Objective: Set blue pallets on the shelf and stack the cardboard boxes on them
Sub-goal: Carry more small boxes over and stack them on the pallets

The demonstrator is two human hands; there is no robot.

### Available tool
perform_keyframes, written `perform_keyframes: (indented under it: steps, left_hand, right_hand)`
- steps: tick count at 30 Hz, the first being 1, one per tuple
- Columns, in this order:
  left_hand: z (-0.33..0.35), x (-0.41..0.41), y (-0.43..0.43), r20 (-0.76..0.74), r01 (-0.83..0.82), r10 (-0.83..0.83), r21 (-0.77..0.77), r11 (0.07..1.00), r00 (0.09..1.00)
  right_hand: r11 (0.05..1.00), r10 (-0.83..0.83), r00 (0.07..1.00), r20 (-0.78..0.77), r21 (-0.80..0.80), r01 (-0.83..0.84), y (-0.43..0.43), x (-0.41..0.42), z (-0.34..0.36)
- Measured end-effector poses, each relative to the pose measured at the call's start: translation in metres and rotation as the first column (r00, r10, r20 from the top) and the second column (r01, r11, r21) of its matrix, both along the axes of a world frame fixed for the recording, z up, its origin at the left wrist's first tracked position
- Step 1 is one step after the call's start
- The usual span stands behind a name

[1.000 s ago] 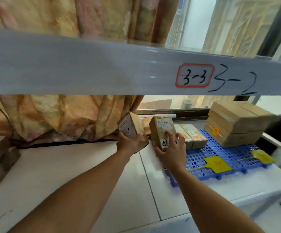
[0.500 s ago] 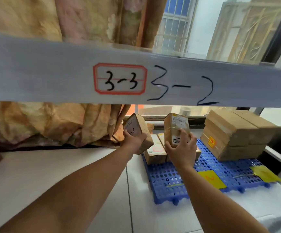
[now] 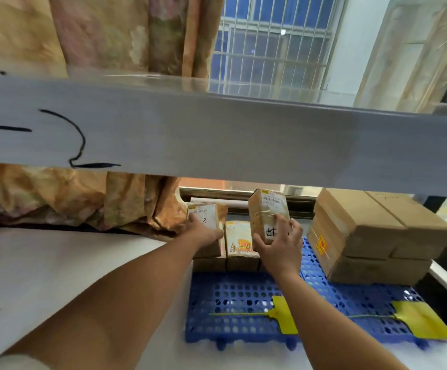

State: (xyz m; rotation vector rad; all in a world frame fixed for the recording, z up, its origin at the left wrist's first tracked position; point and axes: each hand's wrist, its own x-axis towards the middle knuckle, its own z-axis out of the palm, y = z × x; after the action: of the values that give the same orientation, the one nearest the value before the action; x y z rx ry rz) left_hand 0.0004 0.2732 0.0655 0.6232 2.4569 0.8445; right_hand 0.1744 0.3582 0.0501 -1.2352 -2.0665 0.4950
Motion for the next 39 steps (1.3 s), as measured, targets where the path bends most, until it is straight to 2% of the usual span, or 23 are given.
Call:
perform_keyframes:
  steps: [5, 15, 21, 26, 34, 37, 39]
  left_hand:
    - [-0.006, 0.006, 0.008, -0.056, -0.024, 0.018, -0.101, 0.995, 0.998]
    - [-0.01, 0.007, 0.022, -0.151, -0.002, -0.022, -0.162, 0.987, 0.988]
    - [-0.01, 0.006, 0.025, -0.027, -0.033, 0.031, -0.054, 0.998, 0.999]
    - [-0.017, 0.002, 0.023, 0.076, 0.031, -0.036, 0.065, 0.997, 0.996]
    - [-0.016, -0.003, 0.026, 0.297, -0.014, -0.068, 0.267, 0.964, 0.952]
    - [-0.014, -0.005, 0.029, 0.288, -0.05, -0.029, 0.261, 0.964, 0.957]
    - [-0.005, 0.002, 0.029, 0.159, -0.061, 0.032, 0.179, 0.982, 0.987]
  right_hand:
    - [1.0, 0.028, 0.999, -0.023, -0.008, -0.028, 0.01, 0.005, -0.004]
    - [0.998, 0.055, 0.997, -0.049, -0.037, -0.057, 0.015, 0.003, -0.005]
    - [0.998, 0.06, 0.998, -0.034, -0.033, -0.061, 0.017, 0.001, -0.004]
    - [0.998, 0.062, 0.997, -0.048, -0.029, -0.064, 0.021, -0.001, -0.002]
    - [0.995, 0.088, 0.996, -0.028, -0.04, -0.089, 0.017, -0.004, -0.004]
    - [0.995, 0.095, 0.995, -0.028, -0.032, -0.096, 0.018, -0.005, -0.004]
    - [0.995, 0.095, 0.995, -0.031, -0.029, -0.096, 0.019, -0.006, -0.004]
